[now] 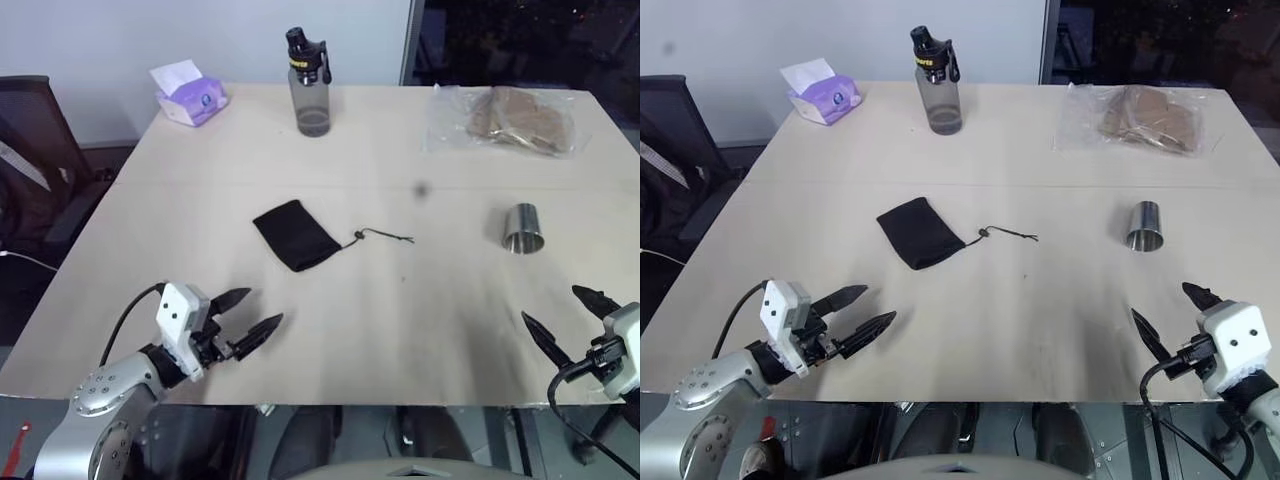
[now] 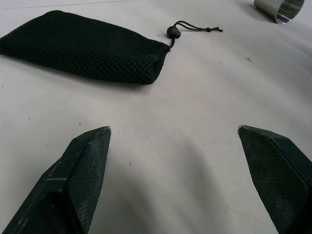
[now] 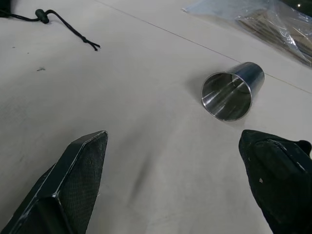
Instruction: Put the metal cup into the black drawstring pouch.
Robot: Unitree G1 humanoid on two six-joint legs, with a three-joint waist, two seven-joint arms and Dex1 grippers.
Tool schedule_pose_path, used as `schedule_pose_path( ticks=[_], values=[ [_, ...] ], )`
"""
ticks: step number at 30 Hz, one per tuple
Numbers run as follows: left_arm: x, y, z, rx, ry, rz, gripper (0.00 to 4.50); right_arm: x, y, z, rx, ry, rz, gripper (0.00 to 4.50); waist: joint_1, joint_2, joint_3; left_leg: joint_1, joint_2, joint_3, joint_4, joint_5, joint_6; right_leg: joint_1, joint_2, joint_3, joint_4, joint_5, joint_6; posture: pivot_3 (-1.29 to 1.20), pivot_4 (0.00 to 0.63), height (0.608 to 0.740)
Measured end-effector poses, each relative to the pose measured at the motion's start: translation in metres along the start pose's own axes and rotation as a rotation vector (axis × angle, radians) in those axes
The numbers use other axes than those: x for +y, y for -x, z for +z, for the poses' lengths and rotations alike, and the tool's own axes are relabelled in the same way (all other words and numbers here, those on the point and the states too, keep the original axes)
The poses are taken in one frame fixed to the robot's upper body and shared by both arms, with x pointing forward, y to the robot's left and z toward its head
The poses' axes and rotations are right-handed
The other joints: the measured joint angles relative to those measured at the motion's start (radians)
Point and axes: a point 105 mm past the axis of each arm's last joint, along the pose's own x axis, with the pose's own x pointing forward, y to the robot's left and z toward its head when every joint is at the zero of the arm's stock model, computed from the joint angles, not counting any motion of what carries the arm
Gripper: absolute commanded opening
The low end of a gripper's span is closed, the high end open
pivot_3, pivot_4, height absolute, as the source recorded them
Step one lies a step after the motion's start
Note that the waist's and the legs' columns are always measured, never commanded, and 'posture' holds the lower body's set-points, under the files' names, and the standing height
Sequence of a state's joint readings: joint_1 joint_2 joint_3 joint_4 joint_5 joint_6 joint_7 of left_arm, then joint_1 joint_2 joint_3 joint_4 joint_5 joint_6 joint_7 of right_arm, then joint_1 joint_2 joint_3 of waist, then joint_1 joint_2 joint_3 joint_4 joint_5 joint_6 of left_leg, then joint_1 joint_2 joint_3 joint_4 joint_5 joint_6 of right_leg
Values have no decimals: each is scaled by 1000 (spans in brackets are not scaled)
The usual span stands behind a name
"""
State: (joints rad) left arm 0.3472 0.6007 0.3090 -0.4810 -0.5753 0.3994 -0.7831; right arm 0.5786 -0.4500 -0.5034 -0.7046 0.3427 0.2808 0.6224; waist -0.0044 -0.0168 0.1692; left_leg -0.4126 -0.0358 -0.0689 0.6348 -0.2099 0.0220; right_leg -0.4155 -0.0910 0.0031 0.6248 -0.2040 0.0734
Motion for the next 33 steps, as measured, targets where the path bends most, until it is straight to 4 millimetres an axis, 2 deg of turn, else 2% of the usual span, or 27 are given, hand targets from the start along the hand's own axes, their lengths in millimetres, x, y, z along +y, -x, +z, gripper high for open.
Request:
schedule_pose_path(
  ticks=[2,4,5,7,10,13,15,16,19,25,29,32,33],
  values=[
    [0,0,0,0,-1,0,4319,0,0,0,0,0,0,4494,0,0,0,0,0,0,0,1,1,0,2,0,0,0,0,0,150,740],
    [6,-9,10,-19,-29,26,4319,8,-10,9,-44,-12,49,4494,3,0,0,0,1,1,0,1,2,0,3,-1,0,-1,-1,0,150,740],
    [12,-21,25,-40,-91,54,4319,25,-19,29,-119,-9,137,4494,5,1,1,0,1,1,0,1,2,0,3,-1,0,-1,-1,0,150,740],
    [11,-29,38,-62,-134,58,4319,37,-22,48,-190,8,204,4494,7,1,0,1,2,2,1,1,2,2,4,-2,0,0,-1,0,150,740],
    [11,-42,44,-24,-196,61,4319,57,-23,63,-213,55,342,4494,12,0,0,1,2,4,1,1,2,2,5,-2,0,-1,-1,0,150,740],
    [15,-55,42,130,-350,90,4319,78,-21,68,-200,88,483,4494,18,0,0,1,2,4,1,1,2,2,5,-2,0,-1,-1,0,150,740],
    [16,-61,40,183,-418,103,4319,80,-21,70,-202,97,496,4494,18,-1,0,0,2,4,1,1,2,2,5,-2,0,-1,-1,0,150,740],
    [15,-69,41,222,-505,104,4319,81,-22,71,-201,103,502,4494,20,-1,1,0,2,5,2,1,2,2,5,-3,0,-1,-1,0,150,740],
    [11,-81,46,234,-607,101,4319,85,-22,74,-210,105,511,4494,19,-1,1,0,2,4,1,1,2,2,5,-3,0,-1,-1,0,150,740],
    [14,-98,49,256,-696,110,4319,90,-20,74,-202,97,498,4494,19,-1,1,0,3,4,1,1,2,2,5,-3,0,0,-1,0,150,740],
    [17,-111,45,301,-733,115,4319,93,-20,73,-193,87,492,4494,19,-2,1,0,3,4,2,1,3,2,5,-3,0,0,0,0,150,740],
    [13,-118,39,329,-752,89,3550,94,-19,70,-182,76,487,4500,19,-2,1,-1,3,4,2,1,3,2,5,-3,0,0,0,0,150,740],
    [13,-120,37,336,-751,83,3084,94,-19,70,-181,76,483,4500,18,-2,1,0,3,4,2,1,3,2,5,-3,0,0,0,0,150,740]
  ],
)
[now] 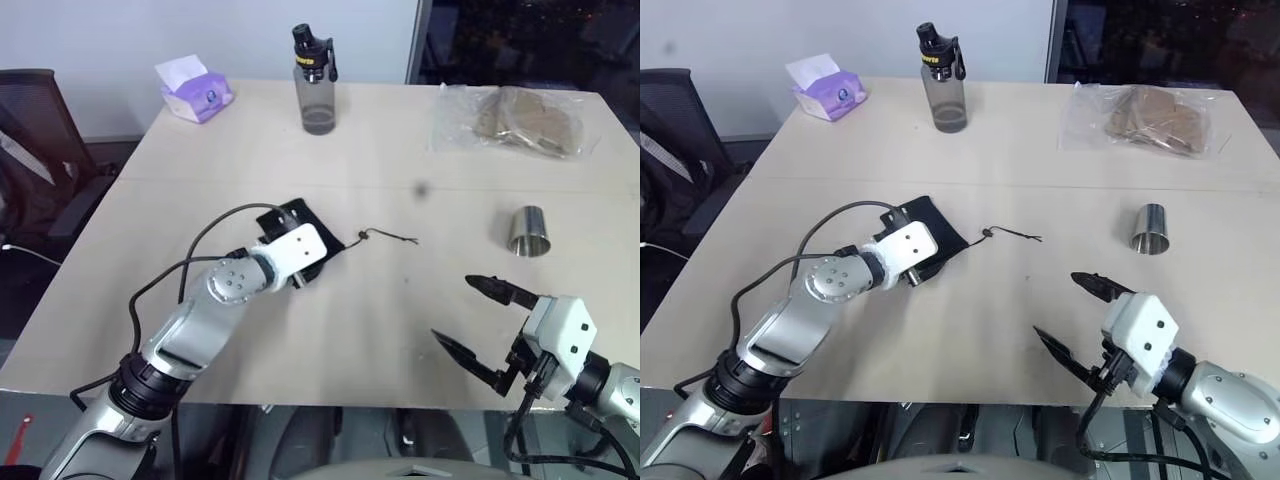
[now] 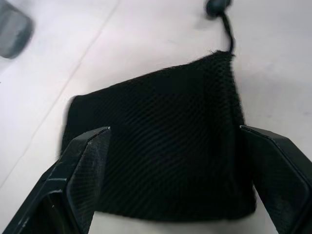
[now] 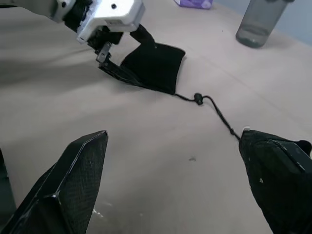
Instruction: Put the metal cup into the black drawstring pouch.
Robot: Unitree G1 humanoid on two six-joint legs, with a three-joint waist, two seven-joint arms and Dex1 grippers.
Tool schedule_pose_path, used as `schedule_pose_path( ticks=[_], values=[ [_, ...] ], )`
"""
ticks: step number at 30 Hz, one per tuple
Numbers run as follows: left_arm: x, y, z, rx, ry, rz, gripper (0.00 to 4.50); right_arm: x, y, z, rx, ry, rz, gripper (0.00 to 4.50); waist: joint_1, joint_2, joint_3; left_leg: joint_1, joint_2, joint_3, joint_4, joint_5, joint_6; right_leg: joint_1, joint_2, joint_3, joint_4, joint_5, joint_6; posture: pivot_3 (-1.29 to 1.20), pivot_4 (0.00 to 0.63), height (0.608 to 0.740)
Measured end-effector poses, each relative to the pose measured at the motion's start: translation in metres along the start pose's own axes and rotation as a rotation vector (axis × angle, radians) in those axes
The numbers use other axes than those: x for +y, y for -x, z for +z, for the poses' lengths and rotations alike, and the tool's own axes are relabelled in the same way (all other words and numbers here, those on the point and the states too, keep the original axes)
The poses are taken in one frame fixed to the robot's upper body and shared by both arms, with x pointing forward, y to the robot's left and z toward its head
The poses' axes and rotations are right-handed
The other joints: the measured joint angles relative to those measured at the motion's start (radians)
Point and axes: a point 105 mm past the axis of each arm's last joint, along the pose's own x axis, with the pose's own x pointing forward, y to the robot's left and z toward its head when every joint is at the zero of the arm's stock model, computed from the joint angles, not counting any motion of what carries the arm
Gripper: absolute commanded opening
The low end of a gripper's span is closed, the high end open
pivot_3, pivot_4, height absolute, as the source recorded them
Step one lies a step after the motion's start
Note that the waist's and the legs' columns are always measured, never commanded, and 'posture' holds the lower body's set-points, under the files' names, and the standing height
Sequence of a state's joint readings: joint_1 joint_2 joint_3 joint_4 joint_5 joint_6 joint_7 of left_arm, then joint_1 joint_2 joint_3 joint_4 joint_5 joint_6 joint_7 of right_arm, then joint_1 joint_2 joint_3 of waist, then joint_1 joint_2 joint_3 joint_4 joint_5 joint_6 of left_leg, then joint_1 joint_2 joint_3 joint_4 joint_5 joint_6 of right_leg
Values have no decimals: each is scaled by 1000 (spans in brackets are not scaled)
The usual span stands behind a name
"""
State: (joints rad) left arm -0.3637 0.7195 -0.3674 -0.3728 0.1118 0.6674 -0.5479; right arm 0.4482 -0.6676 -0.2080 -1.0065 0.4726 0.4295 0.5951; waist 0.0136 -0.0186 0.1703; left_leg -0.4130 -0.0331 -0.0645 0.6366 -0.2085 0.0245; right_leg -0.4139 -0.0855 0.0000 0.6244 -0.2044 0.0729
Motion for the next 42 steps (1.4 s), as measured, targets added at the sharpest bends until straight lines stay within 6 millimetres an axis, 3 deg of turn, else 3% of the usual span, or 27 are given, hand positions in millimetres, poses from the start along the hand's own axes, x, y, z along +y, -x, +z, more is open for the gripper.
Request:
schedule_pose_path(
  ticks=[5,6,7,11,17,26,33,38,41,42],
  values=[
    [-6,-8,0,8,38,-64,591,1,0,-3,13,-4,-11,4500,1,0,0,0,0,0,0,0,0,0,0,0,0,0,0,0,150,740],
    [-7,-10,1,9,57,-83,155,1,0,-3,13,-6,-17,4500,1,0,0,0,0,0,0,0,0,0,0,0,0,0,0,0,150,740],
    [-6,-10,1,9,72,-91,18,0,0,-3,13,-5,-23,4500,0,0,0,0,0,0,1,0,0,0,0,0,0,0,0,0,150,740],
    [12,-10,6,-1,335,-182,18,-14,-4,-6,45,5,-119,4500,0,-1,0,-1,0,-1,4,0,0,0,1,-2,2,0,0,0,150,740],
    [36,4,14,-44,624,-320,18,-47,-16,-9,61,-71,-270,4500,-6,-1,1,-1,0,-1,4,0,0,0,2,-2,2,1,1,0,150,740],
    [44,22,17,-79,719,-396,18,-67,-15,-31,212,30,-369,4500,-1,-2,1,-1,0,2,4,0,0,0,2,-2,2,3,3,0,150,740],
    [46,20,24,-92,726,-387,18,-130,-8,-66,405,53,-642,4500,-5,-2,2,-1,0,3,4,0,0,0,2,-1,2,3,-3,0,150,740],
    [47,19,33,-114,713,-365,18,-163,-5,-74,507,100,-760,4500,-5,-2,2,-1,0,4,4,0,0,0,2,-1,3,5,0,0,150,740],
    [46,17,36,-120,711,-350,0,-175,-9,-77,534,107,-780,3608,-6,-2,2,-1,0,4,4,0,0,0,2,-1,2,5,0,0,150,740],
    [46,17,38,-125,706,-346,0,-180,-9,-81,554,106,-792,3102,-7,-2,2,-2,0,4,4,0,0,0,2,-1,2,5,0,0,150,740]
  ],
)
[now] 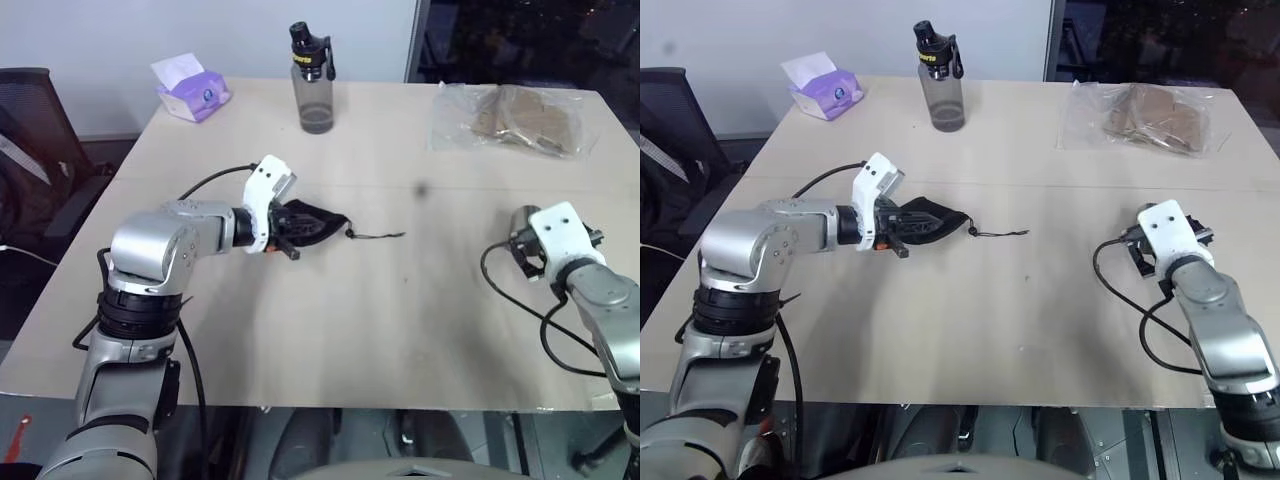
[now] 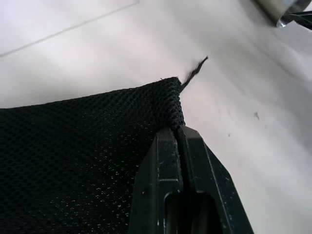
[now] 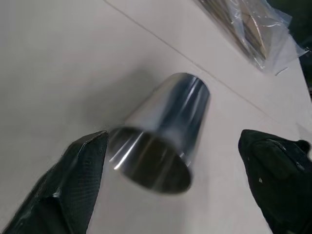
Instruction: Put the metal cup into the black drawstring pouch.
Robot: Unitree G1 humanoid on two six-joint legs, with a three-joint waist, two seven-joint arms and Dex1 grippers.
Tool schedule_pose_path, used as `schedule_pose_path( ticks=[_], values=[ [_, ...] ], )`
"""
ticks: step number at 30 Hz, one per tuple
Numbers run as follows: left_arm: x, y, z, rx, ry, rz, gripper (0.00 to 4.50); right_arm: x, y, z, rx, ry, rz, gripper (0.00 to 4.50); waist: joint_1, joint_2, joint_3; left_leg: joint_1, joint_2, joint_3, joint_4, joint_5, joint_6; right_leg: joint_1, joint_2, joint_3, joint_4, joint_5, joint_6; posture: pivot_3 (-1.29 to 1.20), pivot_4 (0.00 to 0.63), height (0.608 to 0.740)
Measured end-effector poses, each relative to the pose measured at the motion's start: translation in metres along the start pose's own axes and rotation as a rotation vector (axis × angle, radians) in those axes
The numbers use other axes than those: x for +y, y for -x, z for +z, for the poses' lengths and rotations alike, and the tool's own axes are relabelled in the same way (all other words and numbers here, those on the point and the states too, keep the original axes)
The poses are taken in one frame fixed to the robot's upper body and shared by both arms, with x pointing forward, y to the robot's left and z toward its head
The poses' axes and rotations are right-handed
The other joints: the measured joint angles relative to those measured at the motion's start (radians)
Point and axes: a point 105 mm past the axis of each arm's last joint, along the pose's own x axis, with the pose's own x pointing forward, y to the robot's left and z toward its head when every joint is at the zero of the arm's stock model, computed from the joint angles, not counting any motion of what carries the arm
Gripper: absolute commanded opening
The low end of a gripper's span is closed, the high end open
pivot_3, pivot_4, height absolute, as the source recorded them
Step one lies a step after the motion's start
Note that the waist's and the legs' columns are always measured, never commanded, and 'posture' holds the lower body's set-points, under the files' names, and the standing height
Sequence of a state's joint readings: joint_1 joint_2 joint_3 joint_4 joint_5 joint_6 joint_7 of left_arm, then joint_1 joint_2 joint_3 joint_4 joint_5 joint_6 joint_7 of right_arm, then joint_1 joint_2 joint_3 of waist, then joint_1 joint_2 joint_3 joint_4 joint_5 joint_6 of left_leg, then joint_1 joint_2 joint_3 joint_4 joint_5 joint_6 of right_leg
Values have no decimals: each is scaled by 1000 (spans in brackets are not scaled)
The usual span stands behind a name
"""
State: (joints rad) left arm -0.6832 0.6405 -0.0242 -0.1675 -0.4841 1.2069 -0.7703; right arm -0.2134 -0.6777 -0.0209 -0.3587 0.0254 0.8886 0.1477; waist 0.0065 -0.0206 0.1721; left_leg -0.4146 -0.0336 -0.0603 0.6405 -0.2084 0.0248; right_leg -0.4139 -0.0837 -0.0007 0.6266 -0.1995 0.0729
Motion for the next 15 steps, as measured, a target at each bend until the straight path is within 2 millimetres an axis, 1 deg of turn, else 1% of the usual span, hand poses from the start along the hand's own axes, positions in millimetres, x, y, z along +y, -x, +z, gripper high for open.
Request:
schedule_pose_path(
  ticks=[3,4,5,6,7,8,9,11,12,13,14,15],
  values=[
    [-4,3,4,-19,-11,0,0,-3,-6,-5,23,12,-14,1620,-1,0,0,0,0,0,0,0,0,0,0,0,0,0,0,0,150,740],
    [-5,3,5,-23,-15,1,0,-4,-7,-4,22,16,-18,1231,-2,0,0,0,0,0,0,0,0,0,0,0,0,0,0,0,150,740],
    [-6,4,5,-27,-18,1,0,-5,-7,-2,15,21,-18,668,-4,0,0,0,0,0,0,0,0,0,0,0,0,0,0,0,150,740],
    [-6,4,3,-26,-17,3,0,-5,-7,-1,7,25,-14,197,-6,0,0,0,0,0,0,0,0,0,0,0,0,0,0,0,150,740],
    [-5,4,0,-24,-13,5,0,-6,-7,1,1,31,-21,90,-9,0,0,0,0,0,0,0,0,0,0,0,0,0,0,0,150,740],
    [-2,5,-6,-22,-6,10,0,-10,-5,5,-18,19,-24,90,-12,0,0,1,0,0,0,0,0,0,0,0,0,0,0,0,150,740],
    [1,6,-12,-17,6,12,0,-8,-3,7,-33,0,-1,90,-17,0,0,1,0,0,0,0,0,0,0,0,0,0,0,0,150,740],
    [8,6,-24,-15,35,10,0,8,4,16,-94,-110,97,90,-22,0,0,1,1,-1,-1,0,0,0,2,1,0,0,0,0,150,740],
    [11,5,-30,-11,53,8,0,23,10,23,-134,-159,180,90,-24,0,0,1,2,-2,-1,0,0,0,3,1,1,0,0,0,150,740],
    [14,4,-33,-12,62,5,0,41,19,33,-187,-203,285,90,-22,1,1,1,2,-2,-1,0,0,0,3,0,1,0,0,0,150,740],
    [16,3,-34,-13,70,10,0,61,32,45,-250,-237,401,90,-21,1,1,1,3,-2,-1,0,0,0,3,0,1,0,0,0,150,740],
    [18,1,-32,-12,72,12,0,84,49,61,-328,-272,527,90,-21,1,1,1,3,-3,-1,0,0,0,3,0,1,0,0,0,150,740]
  ],
)
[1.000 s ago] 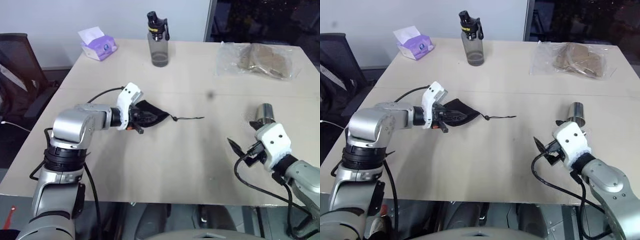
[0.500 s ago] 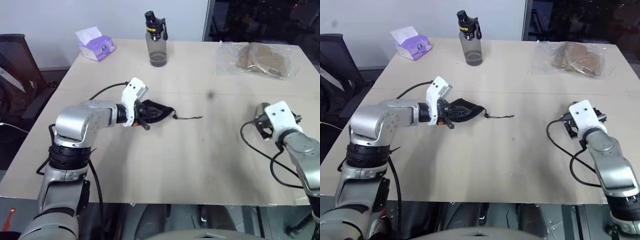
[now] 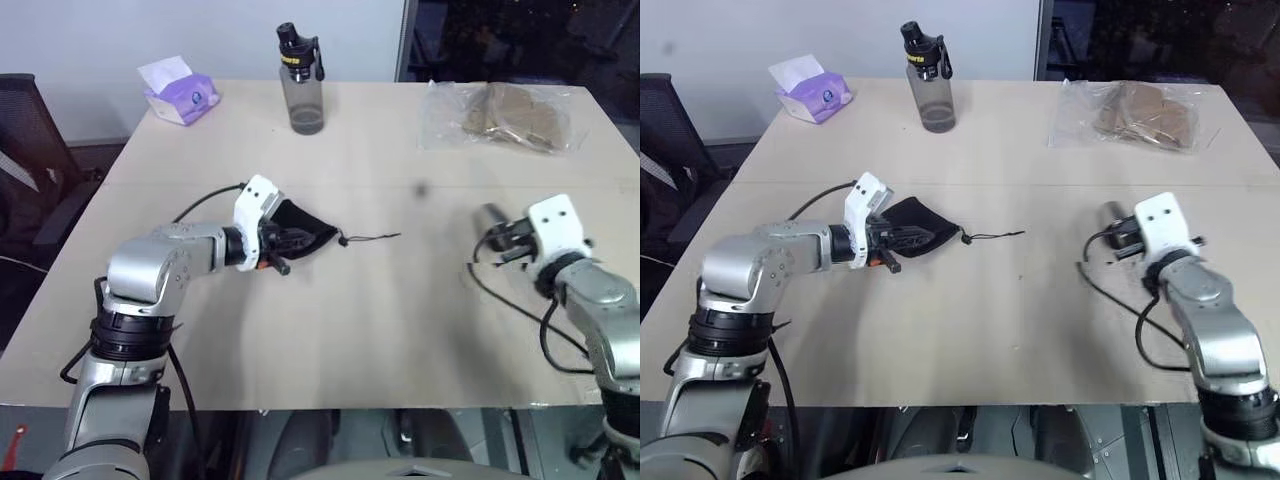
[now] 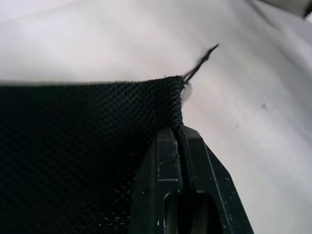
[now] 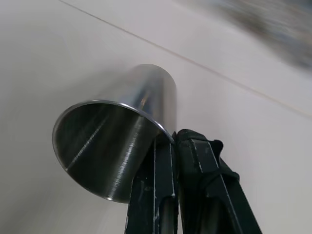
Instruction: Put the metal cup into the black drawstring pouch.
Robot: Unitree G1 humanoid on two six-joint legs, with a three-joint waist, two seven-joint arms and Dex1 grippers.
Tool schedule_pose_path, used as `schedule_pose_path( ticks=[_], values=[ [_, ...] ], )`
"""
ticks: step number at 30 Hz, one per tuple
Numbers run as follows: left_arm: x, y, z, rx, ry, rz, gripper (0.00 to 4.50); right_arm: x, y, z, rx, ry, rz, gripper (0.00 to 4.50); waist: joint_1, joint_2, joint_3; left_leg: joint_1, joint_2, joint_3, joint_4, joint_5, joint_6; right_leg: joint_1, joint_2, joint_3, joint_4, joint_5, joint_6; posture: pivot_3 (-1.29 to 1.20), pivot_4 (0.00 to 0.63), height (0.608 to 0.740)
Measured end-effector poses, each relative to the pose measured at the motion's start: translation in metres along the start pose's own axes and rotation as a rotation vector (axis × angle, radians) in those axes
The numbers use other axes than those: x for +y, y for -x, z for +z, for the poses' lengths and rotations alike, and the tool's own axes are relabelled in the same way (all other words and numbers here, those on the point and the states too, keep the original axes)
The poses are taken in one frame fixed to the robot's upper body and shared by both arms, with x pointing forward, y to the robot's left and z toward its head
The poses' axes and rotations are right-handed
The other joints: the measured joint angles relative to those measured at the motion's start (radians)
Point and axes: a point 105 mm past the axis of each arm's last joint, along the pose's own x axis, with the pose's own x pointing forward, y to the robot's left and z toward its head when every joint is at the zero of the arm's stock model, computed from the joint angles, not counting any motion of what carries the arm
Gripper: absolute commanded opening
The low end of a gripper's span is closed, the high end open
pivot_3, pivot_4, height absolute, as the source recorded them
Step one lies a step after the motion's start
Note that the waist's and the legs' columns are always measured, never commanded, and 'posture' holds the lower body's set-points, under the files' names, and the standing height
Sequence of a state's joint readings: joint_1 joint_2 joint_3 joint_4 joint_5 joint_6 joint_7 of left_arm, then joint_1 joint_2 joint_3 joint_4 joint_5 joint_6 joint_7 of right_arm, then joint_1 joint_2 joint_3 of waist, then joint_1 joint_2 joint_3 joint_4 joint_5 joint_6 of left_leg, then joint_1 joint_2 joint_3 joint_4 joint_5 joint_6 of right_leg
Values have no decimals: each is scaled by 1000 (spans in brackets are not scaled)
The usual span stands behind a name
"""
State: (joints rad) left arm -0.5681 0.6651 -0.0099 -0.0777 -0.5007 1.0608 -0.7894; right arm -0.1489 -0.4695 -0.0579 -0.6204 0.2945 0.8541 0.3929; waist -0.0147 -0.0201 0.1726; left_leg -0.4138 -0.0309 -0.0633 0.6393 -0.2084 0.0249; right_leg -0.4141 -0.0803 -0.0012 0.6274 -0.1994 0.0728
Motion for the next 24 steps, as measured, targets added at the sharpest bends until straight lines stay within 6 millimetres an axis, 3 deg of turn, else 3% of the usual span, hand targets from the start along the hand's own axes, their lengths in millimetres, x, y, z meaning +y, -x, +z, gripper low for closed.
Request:
schedule_pose_path(
  ticks=[1,4,7,9,16,24],
  values=[
    [0,-2,2,-2,0,-3,0,19,-1,6,-35,-19,79,90,2,0,0,0,0,-1,0,0,0,0,0,0,0,0,0,0,150,740],
    [-2,-6,8,-3,-7,-5,0,46,-2,15,-82,-26,192,90,3,0,0,0,-3,-2,1,0,0,1,-3,2,-1,0,0,0,150,740],
    [-11,-18,12,-2,55,-38,0,78,-21,6,-94,-76,289,90,0,-2,0,0,-3,-2,3,0,0,0,-3,2,0,0,1,0,150,740],
    [-15,-19,14,4,72,-56,0,89,-29,2,-91,-105,326,90,-1,-2,0,0,-2,-3,3,0,0,0,-1,2,1,0,0,0,150,740],
    [-16,-12,27,1,107,-52,0,86,-58,9,-177,-119,316,90,-2,-2,0,2,-1,-3,1,0,-1,0,0,2,3,0,0,0,150,740],
    [-13,-15,22,21,197,-4,0,87,-68,-3,-186,-238,326,90,-1,-2,0,1,-2,-3,1,0,-1,-1,0,3,3,0,0,0,150,740]
  ],
)
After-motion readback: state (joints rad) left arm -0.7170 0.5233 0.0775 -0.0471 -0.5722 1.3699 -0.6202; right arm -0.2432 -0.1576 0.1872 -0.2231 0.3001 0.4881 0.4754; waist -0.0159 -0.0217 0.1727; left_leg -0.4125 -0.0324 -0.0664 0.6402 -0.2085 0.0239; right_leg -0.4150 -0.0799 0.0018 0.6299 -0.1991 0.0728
